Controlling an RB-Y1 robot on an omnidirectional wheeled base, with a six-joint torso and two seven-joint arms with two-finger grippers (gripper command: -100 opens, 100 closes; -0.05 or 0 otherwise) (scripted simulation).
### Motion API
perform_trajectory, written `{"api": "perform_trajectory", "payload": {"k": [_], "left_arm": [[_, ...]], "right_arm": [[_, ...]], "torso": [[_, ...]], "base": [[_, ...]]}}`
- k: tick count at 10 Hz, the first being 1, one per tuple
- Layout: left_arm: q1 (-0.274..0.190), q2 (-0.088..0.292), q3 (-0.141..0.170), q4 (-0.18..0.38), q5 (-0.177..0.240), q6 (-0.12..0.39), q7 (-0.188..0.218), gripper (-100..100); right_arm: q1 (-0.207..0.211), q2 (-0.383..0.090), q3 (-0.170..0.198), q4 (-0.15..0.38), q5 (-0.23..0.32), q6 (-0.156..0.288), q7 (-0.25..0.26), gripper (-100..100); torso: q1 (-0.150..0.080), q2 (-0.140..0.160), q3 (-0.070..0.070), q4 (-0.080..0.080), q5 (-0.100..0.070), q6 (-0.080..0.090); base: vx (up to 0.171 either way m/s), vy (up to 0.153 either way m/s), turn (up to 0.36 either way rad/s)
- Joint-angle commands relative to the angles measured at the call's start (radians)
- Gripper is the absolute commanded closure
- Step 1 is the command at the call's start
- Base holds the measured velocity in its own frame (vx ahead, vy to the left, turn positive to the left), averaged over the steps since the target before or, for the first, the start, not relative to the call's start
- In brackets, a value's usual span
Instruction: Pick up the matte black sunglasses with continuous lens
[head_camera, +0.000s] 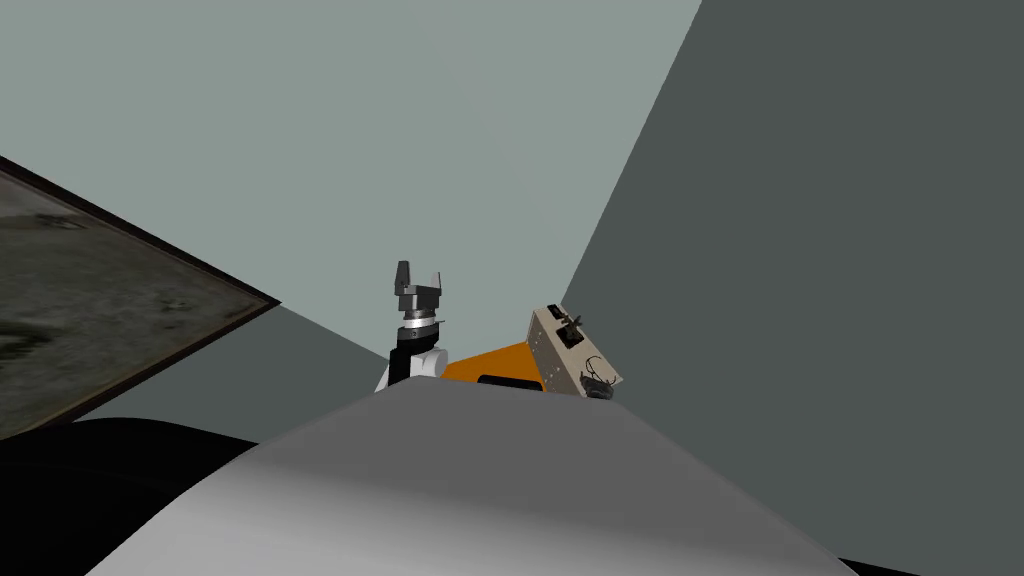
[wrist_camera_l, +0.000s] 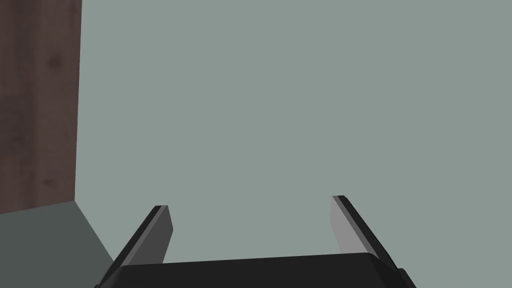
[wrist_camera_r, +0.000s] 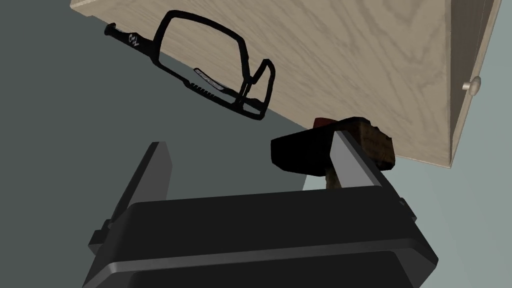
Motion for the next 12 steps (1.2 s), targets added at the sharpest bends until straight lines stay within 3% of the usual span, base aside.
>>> {"api": "perform_trajectory", "payload": {"k": [1,2,3,4,5,6,7,8,9,12], "left_arm": [[0.000,0.000,0.000,0.000,0.000,0.000,0.000,0],[0.000,0.000,0.000,0.000,0.000,0.000,0.000,0],[0.000,0.000,0.000,0.000,0.000,0.000,0.000,0],[0.000,0.000,0.000,0.000,0.000,0.000,0.000,0],[0.000,0.000,0.000,0.000,0.000,0.000,0.000,0],[0.000,0.000,0.000,0.000,0.000,0.000,0.000,0],[0.000,0.000,0.000,0.000,0.000,0.000,0.000,0],[0.000,0.000,0.000,0.000,0.000,0.000,0.000,0],[0.000,0.000,0.000,0.000,0.000,0.000,0.000,0],[0.000,0.000,0.000,0.000,0.000,0.000,0.000,0]], "right_arm": [[-0.002,-0.001,0.002,0.011,0.028,0.006,-0.001,-100],[-0.007,-0.008,0.010,0.057,0.068,0.041,-0.002,-100],[-0.007,-0.008,0.010,0.058,0.087,0.041,-0.002,-100],[-0.012,-0.015,0.017,0.101,0.123,0.073,-0.002,-100],[-0.012,-0.015,0.017,0.102,0.144,0.073,-0.002,-100],[-0.016,-0.021,0.023,0.145,0.181,0.105,-0.001,-100],[-0.016,-0.021,0.023,0.145,0.198,0.105,-0.001,-100],[-0.020,-0.026,0.029,0.186,0.235,0.134,0.000,-100],[-0.020,-0.026,0.029,0.186,0.248,0.134,0.000,-100],[-0.026,-0.035,0.040,0.261,0.331,0.185,0.005,-100]], "torso": [[0.000,0.000,0.000,0.000,0.000,0.000],[0.001,-0.001,0.000,0.000,0.000,0.000],[0.001,0.000,0.000,0.000,0.000,-0.001],[0.000,0.000,0.000,0.000,0.000,0.000],[0.000,0.000,0.000,0.000,0.000,0.000],[0.000,0.000,0.000,0.000,0.000,0.000],[0.000,0.000,0.000,0.000,0.000,0.000],[0.000,-0.001,0.000,0.000,0.000,0.000],[0.000,0.000,0.000,0.000,0.000,0.000],[0.001,-0.001,-0.001,0.000,0.000,0.000]], "base": [[-0.011,-0.008,-0.023],[-0.018,-0.009,0.204],[-0.018,-0.016,0.100],[-0.026,-0.017,0.177],[-0.020,-0.018,0.093],[-0.018,-0.016,0.156],[-0.016,-0.014,0.098],[-0.018,-0.010,0.166],[-0.014,-0.010,0.084],[-0.011,-0.008,0.117]]}}
